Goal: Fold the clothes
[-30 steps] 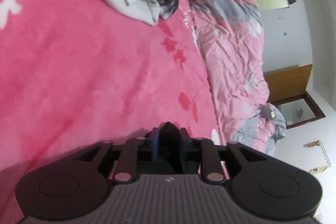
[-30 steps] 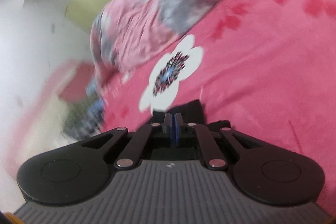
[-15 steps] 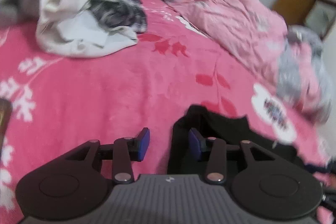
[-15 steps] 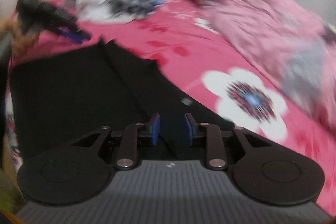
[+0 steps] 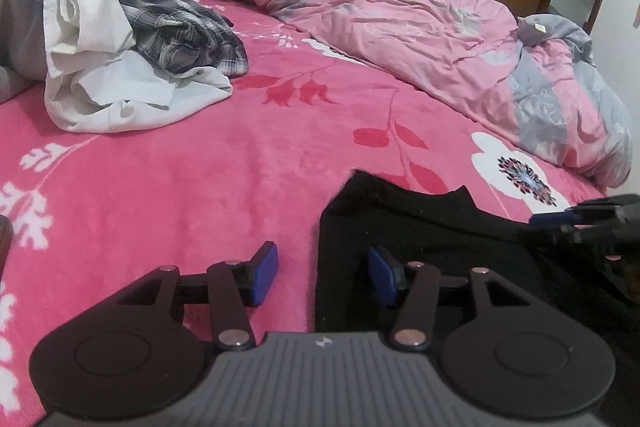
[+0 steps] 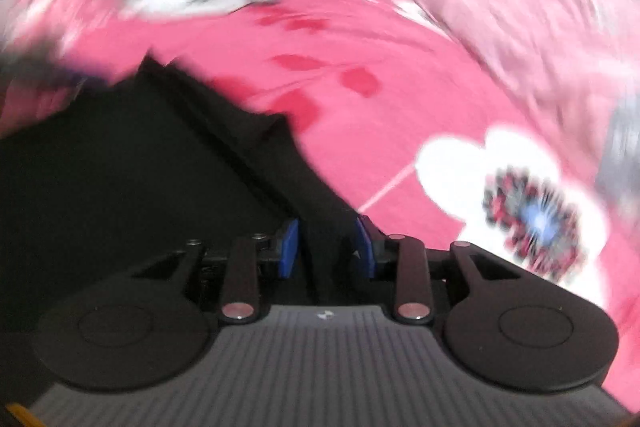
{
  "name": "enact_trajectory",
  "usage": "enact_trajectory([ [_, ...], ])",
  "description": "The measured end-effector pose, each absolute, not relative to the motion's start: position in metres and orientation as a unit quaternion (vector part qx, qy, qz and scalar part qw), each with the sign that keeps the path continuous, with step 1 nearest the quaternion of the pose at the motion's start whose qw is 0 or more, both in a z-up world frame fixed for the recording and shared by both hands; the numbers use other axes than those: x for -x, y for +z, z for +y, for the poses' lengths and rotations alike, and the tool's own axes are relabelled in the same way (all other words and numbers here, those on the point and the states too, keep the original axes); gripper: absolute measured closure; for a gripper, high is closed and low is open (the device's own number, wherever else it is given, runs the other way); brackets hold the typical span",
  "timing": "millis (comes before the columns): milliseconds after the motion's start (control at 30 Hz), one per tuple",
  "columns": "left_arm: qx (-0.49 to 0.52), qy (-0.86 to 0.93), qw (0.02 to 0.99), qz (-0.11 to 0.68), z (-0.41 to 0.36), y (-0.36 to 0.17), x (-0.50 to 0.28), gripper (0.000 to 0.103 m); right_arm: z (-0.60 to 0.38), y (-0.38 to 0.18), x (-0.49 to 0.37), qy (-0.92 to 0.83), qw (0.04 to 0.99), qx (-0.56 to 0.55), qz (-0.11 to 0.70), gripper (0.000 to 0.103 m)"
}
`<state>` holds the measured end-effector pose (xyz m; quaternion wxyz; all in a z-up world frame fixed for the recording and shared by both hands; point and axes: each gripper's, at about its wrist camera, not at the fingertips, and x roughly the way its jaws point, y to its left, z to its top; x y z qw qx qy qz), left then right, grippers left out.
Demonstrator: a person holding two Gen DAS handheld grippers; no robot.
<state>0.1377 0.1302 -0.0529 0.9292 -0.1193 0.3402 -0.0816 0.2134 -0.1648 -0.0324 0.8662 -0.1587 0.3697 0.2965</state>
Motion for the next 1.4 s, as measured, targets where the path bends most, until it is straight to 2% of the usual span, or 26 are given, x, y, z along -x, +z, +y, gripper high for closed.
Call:
enact_trajectory([
  [100, 0.116, -0.081, 0.929, 0.342, 0.128, -0.052, -0.138, 0.048, -0.195, -0.031, -0.235, 0.253, 0.883, 0.036, 0.394, 0.072],
  [267, 0.11, -0.079, 0.929, 0.344, 0.126, -0.053, -0.139, 0.046, -0.267, 0.0, -0.213, 0.21, 0.901, -0.099, 0.365, 0.071],
  [300, 0.111, -0.078, 0.929, 0.344, 0.126, -0.053, -0.139, 0.046, -0.283, 0.009, -0.198, 0.198, 0.907, -0.109, 0.355, 0.067],
  [333, 0.116, -0.075, 0.929, 0.344, 0.126, -0.053, -0.139, 0.046, -0.299, 0.017, -0.184, 0.186, 0.913, -0.117, 0.345, 0.055],
  [400, 0.123, -0.069, 0.928, 0.344, 0.126, -0.053, -0.14, 0.046, -0.325, 0.028, -0.152, 0.152, 0.926, -0.106, 0.328, 0.039],
  [433, 0.121, -0.066, 0.929, 0.345, 0.124, -0.053, -0.141, 0.046, -0.336, 0.03, -0.135, 0.138, 0.932, -0.091, 0.323, 0.036],
  [700, 0.095, -0.04, 0.931, 0.349, 0.112, -0.052, -0.142, 0.046, -0.328, -0.009, -0.041, 0.13, 0.921, 0.164, 0.327, 0.026],
  [800, 0.091, -0.032, 0.932, 0.35, 0.109, -0.052, -0.143, 0.046, -0.323, -0.031, -0.057, 0.129, 0.905, 0.213, 0.345, 0.025],
  [900, 0.087, -0.029, 0.932, 0.35, 0.107, -0.052, -0.142, 0.046, -0.328, -0.041, -0.078, 0.139, 0.905, 0.225, 0.332, 0.017],
  [1100, 0.078, -0.027, 0.932, 0.352, 0.105, -0.051, -0.143, 0.046, -0.389, -0.016, -0.127, 0.044, 0.958, 0.035, 0.282, 0.017],
  [1200, 0.076, -0.028, 0.933, 0.351, 0.105, -0.051, -0.143, 0.046, -0.419, -0.011, -0.118, 0.051, 0.963, -0.065, 0.256, 0.016],
  [1367, 0.077, -0.027, 0.932, 0.353, 0.104, -0.051, -0.145, 0.044, -0.443, -0.029, -0.094, 0.087, 0.945, -0.164, 0.27, 0.017],
  [1400, 0.079, -0.027, 0.931, 0.354, 0.104, -0.05, -0.145, 0.044, -0.443, -0.034, -0.093, 0.089, 0.941, -0.173, 0.276, 0.02],
])
